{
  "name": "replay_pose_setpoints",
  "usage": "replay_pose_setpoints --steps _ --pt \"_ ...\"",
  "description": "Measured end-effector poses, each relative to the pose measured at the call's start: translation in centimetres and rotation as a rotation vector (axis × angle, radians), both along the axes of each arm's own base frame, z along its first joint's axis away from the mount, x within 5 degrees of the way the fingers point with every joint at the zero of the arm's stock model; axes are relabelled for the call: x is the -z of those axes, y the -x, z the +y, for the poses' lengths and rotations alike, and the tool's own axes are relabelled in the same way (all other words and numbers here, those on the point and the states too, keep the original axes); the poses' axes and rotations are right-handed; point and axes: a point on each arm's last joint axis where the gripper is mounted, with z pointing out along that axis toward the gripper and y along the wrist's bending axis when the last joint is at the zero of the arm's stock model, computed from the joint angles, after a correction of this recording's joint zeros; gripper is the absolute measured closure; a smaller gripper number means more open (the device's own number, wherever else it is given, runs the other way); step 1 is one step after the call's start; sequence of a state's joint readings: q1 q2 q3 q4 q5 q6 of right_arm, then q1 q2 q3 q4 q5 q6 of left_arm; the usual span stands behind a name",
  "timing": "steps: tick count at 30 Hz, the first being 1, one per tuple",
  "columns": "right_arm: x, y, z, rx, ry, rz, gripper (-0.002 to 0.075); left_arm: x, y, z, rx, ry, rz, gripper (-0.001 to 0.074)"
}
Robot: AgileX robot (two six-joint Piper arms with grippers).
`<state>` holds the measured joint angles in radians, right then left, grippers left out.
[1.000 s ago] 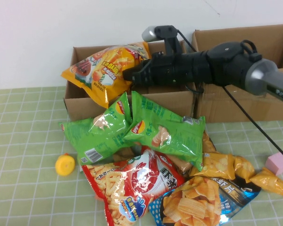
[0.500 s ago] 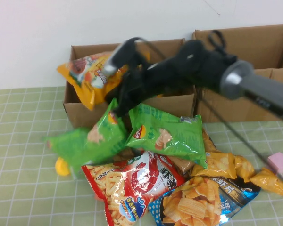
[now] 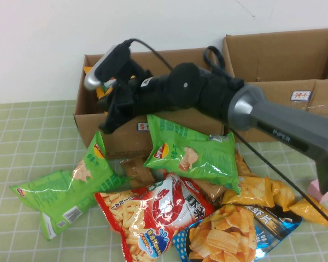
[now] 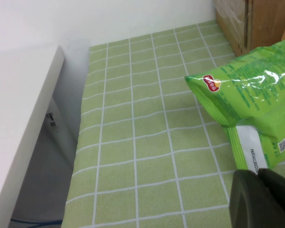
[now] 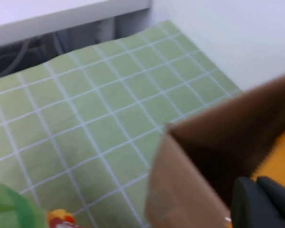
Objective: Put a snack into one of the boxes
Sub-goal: Place the potato chip in the potato chip box, then pick up the biscuit
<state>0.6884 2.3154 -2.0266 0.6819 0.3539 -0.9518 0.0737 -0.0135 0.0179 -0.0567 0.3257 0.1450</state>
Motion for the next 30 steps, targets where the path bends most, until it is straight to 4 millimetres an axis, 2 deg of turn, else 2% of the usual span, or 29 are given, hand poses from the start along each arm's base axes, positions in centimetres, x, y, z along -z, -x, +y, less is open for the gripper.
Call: replay_pose_setpoints --steps 4,7,12,16,17,19,21,23,27,30 --pt "-0.5 -0.9 -1.5 0.046 -0.015 0.048 0.0726 0.0 0.0 0.0 0.000 0.000 0.000 0.0738" --pt "-1.9 -0.9 -2.8 0.058 0.016 0.079 0.0726 0.0 0.0 0.0 0.000 0.000 0.000 0.0738" --pt "-7.0 0.6 -5.1 0.130 0.084 0.070 0.0726 0.0 0.0 0.0 0.000 0.000 0.000 0.0738" --pt "-11.6 2.6 -7.2 0.185 0.087 0.059 0.0726 0.0 0.0 0.0 0.000 0.000 0.000 0.0738" --pt "-13.2 3.9 -8.5 0.201 0.079 0.051 0.0726 0.0 0.0 0.0 0.000 0.000 0.000 0.0738" --pt "-14.8 6.0 -10.1 0.212 0.062 0.035 0.0726 0.0 0.0 0.0 0.000 0.000 0.000 0.0738" --pt "-14.7 8.0 -11.7 0.223 0.067 0.038 0.0726 0.0 0.0 0.0 0.000 0.000 0.000 0.0738" --pt "-15.3 9.9 -13.1 0.233 0.041 0.009 0.0726 0.0 0.0 0.0 0.000 0.000 0.000 0.0738" --pt "-17.3 15.1 -17.0 0.246 -0.021 -0.057 0.0726 0.0 0.0 0.0 0.000 0.000 0.000 0.0738" --pt "-17.8 18.6 -19.6 0.249 -0.047 -0.082 0.0726 0.0 0.0 0.0 0.000 0.000 0.000 0.0738"
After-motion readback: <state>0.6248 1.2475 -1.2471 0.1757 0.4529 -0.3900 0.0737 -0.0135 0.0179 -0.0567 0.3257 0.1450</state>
